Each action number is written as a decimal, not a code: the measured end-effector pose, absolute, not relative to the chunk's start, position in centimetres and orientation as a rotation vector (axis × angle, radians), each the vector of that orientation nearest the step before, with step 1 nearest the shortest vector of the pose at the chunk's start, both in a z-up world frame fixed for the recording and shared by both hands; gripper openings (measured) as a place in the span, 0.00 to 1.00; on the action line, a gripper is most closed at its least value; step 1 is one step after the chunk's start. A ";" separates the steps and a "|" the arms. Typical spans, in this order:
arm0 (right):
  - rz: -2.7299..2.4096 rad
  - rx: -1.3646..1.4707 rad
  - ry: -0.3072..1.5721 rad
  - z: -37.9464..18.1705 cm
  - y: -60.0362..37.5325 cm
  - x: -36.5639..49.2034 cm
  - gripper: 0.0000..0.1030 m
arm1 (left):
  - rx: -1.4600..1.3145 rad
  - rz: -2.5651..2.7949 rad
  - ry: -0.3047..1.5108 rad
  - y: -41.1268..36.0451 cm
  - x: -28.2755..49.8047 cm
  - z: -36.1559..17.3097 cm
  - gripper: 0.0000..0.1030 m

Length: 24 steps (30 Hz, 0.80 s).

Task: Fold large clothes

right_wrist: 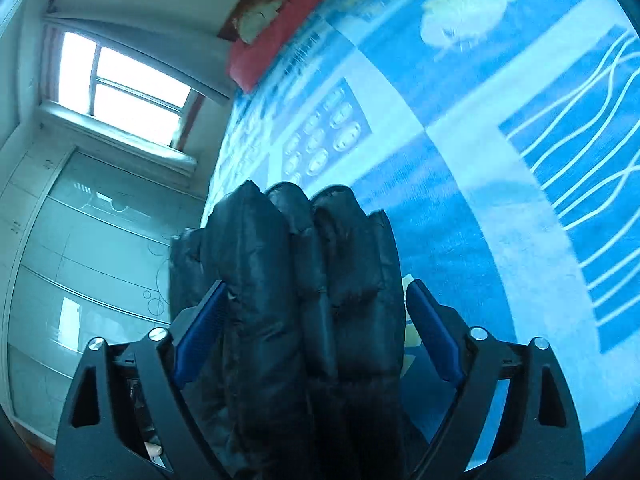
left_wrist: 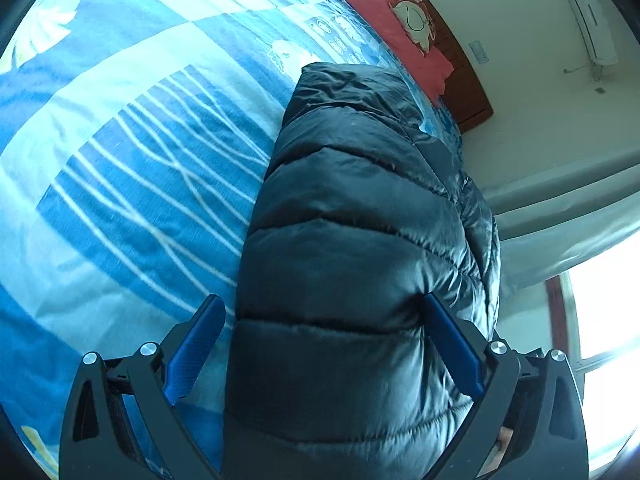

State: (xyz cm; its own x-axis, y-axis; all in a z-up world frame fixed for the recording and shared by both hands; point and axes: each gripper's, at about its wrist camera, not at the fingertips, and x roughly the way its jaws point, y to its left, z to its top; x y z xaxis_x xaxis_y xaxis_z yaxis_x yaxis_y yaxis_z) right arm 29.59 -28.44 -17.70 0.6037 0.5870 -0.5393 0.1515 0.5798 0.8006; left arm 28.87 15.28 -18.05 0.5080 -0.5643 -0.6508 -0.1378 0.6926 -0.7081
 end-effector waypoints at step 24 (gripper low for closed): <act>0.296 1.046 0.893 -22.4 -29.6 28.9 0.46 | -0.597 -0.231 1.073 10.9 30.9 -19.2 0.96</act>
